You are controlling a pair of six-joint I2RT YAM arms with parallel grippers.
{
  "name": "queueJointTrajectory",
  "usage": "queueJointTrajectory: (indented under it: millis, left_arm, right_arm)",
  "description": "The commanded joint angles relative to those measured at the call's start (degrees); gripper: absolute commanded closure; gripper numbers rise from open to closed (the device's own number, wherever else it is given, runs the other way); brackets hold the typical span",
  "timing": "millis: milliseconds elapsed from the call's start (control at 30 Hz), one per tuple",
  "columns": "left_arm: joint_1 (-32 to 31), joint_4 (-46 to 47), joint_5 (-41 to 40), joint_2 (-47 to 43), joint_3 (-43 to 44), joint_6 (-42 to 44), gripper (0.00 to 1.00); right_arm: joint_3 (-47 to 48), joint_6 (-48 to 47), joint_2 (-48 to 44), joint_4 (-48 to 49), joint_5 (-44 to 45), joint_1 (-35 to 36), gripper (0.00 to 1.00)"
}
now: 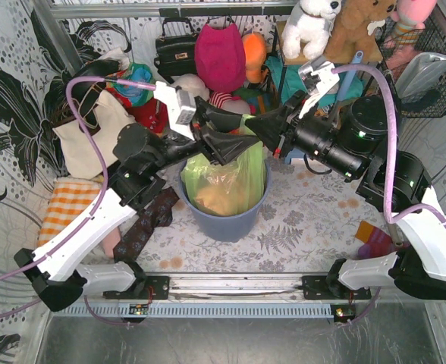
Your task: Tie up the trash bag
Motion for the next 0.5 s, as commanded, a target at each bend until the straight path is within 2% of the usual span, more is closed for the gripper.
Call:
queueJointTrajectory:
  millis: [0, 167, 200, 300, 333, 467]
  left_arm:
    - [-0.1, -0.8, 0.3, 1.7, 1.9, 0.6, 0.49]
    - [-0.1, -0.4, -0.1, 2.0, 1.5, 0.5, 0.78]
    - [-0.1, 0.1, -0.3, 1.7, 0.9, 0.5, 0.83]
    - [-0.1, 1.5, -1.2, 0.7, -0.7, 0.1, 0.9]
    - [-0.1, 1.9, -1.4, 0.3, -1.2, 0.0, 0.91]
    - [-0.1, 3.7, -1.2, -0.9, -2.9, -0.5, 0.9]
  right_arm:
    - [0.0, -0.3, -0.6, 2.4, -2.5, -0.2, 1.0]
    - [-0.3, -0.3, -1.0, 2.5, -2.6, -0.2, 1.0]
    - [-0.5, -0.3, -1.1, 2.5, -2.5, -0.2, 0.93]
    - [-1.6, -0.5, -2.1, 2.8, -1.6, -0.2, 0.56]
    - [-2.3, -0.5, -2.7, 3.0, -1.1, -0.2, 0.5]
    - [-6.1, -0.8, -5.0, 4.6, 0.0, -0.2, 0.44]
